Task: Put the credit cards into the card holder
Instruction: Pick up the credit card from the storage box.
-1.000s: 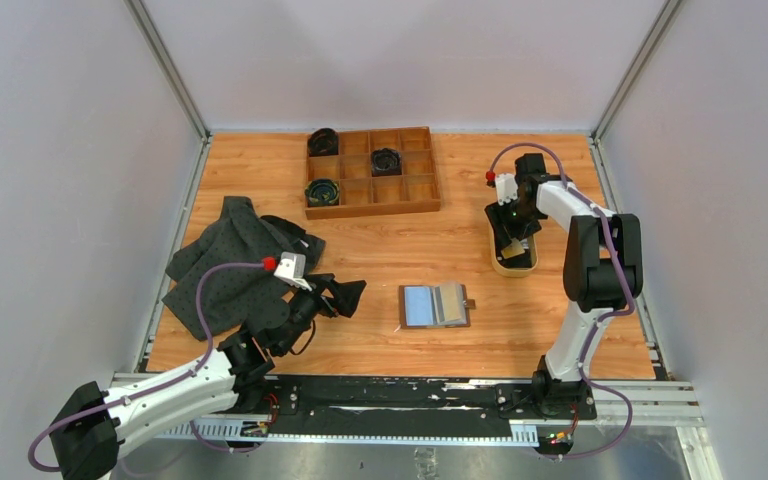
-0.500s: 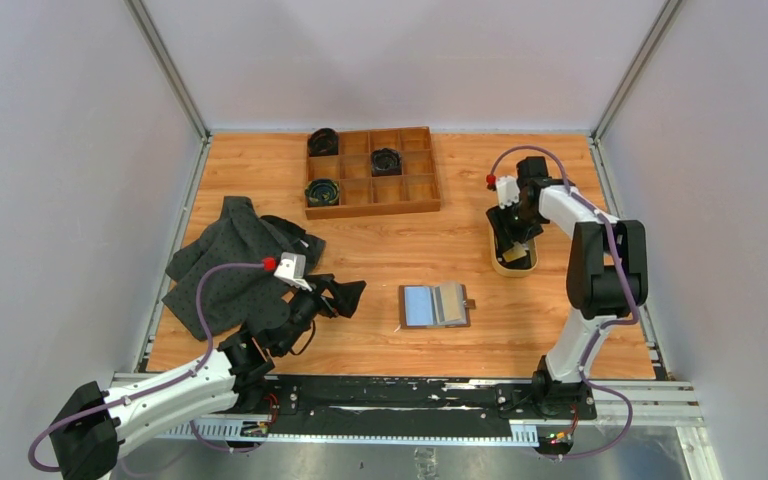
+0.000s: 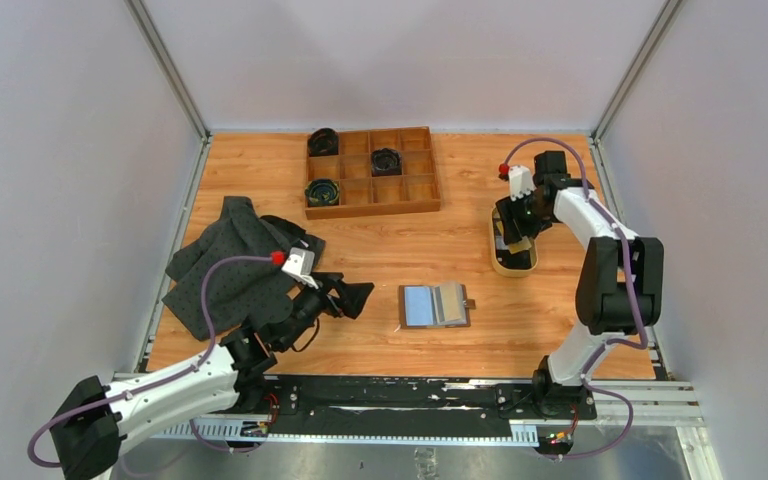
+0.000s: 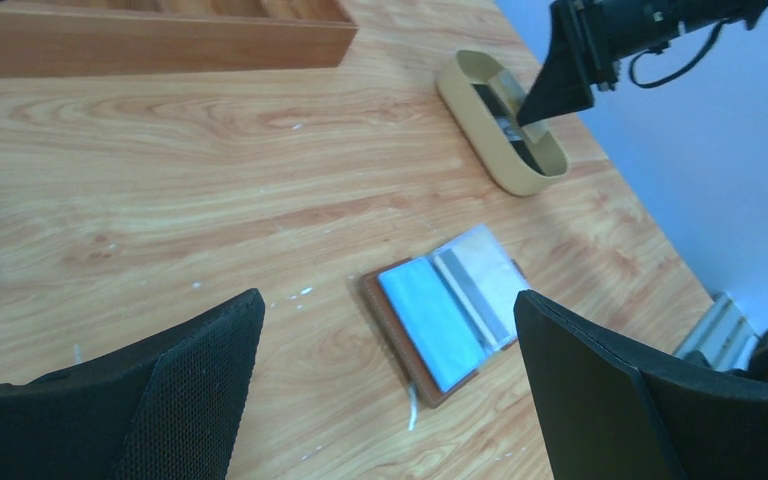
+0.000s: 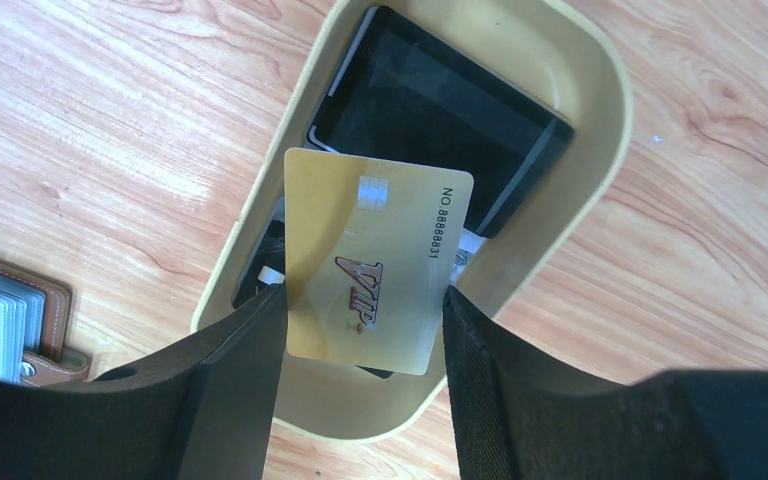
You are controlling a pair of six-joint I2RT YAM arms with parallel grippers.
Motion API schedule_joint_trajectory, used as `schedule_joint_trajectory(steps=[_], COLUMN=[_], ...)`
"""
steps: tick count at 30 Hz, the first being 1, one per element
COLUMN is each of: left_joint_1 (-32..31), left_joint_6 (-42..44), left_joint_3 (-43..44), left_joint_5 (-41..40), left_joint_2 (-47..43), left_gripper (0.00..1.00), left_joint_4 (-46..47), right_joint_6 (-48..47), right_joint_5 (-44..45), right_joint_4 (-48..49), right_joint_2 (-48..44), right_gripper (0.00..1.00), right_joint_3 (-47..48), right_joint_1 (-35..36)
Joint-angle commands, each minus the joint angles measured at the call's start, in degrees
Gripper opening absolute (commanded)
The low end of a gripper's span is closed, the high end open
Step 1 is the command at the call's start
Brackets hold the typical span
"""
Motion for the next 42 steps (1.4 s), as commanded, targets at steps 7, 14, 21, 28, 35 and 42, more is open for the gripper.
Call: schedule_joint_trajectory(steps=[7,14,21,28,35,42], left_joint_1=[0.4,0.3,-0.2,-0.4,-0.4,-0.4], left_joint_6=[-8.1,-15.6,-19.2,-22.5,-25.8,-27.0], left_joint_3=[7.4,11.2,11.3,11.1,13.2,16.5], left_joint_5=[10.0,14.5,14.4,11.1,7.4,5.2], left_joint_2=[6.9,17.1,23.3,26.7,31.9,37.6], left_gripper=[1.0,0.98,0.97,0.97,0.94,0.88], left_joint_4=[3.5,10.6,16.7,22.2,24.7,24.4], right_joint_6=[0.0,1.3,2.8,1.5,0.2,-0.8], right_joint_5=[-9.9,-19.1,-31.5,-34.4,-32.7,-28.4], right_joint_4=[-0.4,-1.7,-3.9,-3.9,-2.9,-1.8], right_joint_2=[-4.7,-8.2,-11.6,-15.4,-14.6,-14.4], right_gripper=[0.38,0.38,0.37,0.37,0.37,0.37], right_joint_3=[-1.9,-2.8,-5.6,-10.1,-11.5,-11.8], right_joint_1=[-3.9,-4.0,-3.5,1.1,8.4,16.1])
